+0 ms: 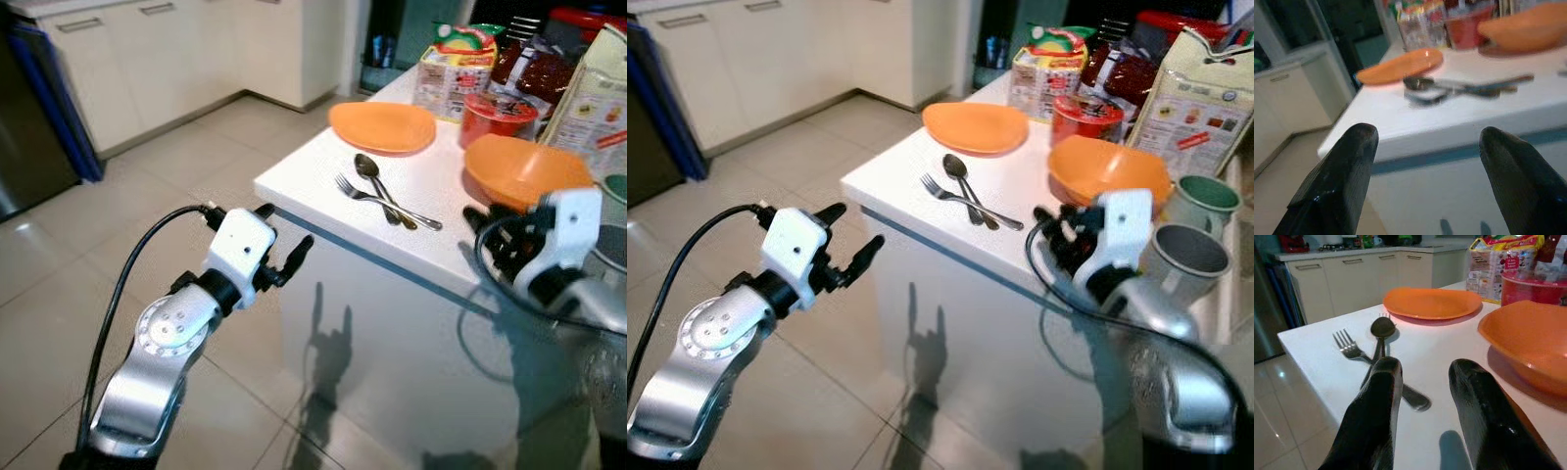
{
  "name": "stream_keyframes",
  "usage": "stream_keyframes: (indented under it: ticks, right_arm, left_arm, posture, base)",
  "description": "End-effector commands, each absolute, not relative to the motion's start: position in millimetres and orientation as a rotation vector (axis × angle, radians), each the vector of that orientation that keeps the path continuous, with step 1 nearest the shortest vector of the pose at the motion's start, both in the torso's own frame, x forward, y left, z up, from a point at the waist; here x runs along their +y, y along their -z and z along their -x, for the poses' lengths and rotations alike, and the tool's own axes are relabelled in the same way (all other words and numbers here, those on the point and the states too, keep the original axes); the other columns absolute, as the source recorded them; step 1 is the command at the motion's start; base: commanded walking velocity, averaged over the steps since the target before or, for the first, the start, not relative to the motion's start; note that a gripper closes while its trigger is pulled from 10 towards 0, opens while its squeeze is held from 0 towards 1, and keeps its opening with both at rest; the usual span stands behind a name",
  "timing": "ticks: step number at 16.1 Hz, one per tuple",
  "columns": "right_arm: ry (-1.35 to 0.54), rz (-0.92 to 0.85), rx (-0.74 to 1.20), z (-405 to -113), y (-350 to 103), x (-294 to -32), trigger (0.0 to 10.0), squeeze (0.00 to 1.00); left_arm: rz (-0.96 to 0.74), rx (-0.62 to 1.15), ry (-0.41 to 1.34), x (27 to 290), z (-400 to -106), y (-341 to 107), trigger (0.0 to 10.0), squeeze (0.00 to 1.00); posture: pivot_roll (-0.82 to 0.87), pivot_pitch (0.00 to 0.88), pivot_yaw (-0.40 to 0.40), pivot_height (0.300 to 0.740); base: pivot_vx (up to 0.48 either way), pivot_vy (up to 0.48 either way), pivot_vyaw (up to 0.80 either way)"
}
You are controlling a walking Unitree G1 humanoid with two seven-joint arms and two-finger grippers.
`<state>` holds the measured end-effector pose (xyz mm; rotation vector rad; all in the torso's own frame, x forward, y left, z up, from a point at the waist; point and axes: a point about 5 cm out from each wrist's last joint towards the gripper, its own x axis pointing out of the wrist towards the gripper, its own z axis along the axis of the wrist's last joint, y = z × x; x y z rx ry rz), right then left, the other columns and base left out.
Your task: Setting the table
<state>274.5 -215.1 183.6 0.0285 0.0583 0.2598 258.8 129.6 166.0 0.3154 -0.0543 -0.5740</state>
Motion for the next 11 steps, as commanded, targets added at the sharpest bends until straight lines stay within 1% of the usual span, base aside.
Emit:
stream_keyframes:
  ticks: [1,4,5,6,7,9,11]
  right_arm:
    - [-0.291,-0.003,0.065,-282.5,-182.6,-213.5,10.0,0.0]
    - [-0.365,0.017,0.048,-298.1,-188.7,-213.8,10.0,0.0]
    - [-0.4,-0.011,0.046,-300.3,-190.5,-212.8,10.0,0.44]
    - [-0.459,-0.023,0.047,-304.5,-192.3,-209.0,10.0,1.0]
    - [-0.549,-0.001,0.077,-308.7,-187.6,-204.2,10.0,1.0]
    - [-0.583,0.042,0.132,-313.8,-176.1,-207.3,10.0,1.0]
    - [-0.61,0.084,0.155,-322.9,-175.1,-211.1,10.0,1.0]
  left_arm:
    - [-0.33,-0.044,0.597,131.3,-255.8,-164.9,10.0,0.0]
    - [-0.388,0.004,0.649,134.8,-253.0,-152.5,10.0,0.0]
    - [-0.4,0.003,0.662,134.2,-253.2,-152.8,10.0,0.0]
    - [-0.403,-0.005,0.668,134.6,-256.3,-156.8,10.0,0.0]
    - [-0.404,-0.017,0.679,135.4,-258.4,-161.9,10.0,0.0]
    - [-0.404,-0.018,0.713,136.2,-256.2,-163.2,10.0,0.0]
    - [-0.4,-0.007,0.732,136.8,-253.3,-160.8,10.0,0.0]
  posture:
    - [0.0,0.0,-0.022,0.74]
    - [0.0,0.0,-0.019,0.74]
    - [0.01,0.0,-0.017,0.74]
    - [0.02,0.0,-0.01,0.74]
    - [0.02,0.0,0.0,0.74]
    - [0.02,0.0,0.011,0.74]
    - [0.01,0.0,0.026,0.74]
  base:
    - [0.0,0.0,0.0]
    - [0.0,0.0,0.0]
    - [0.0,0.0,0.0]
    - [0.0,0.0,0.0]
    - [0.0,0.0,0.0]
    - [0.0,0.0,0.0]
    - [0.0,0.0,0.0]
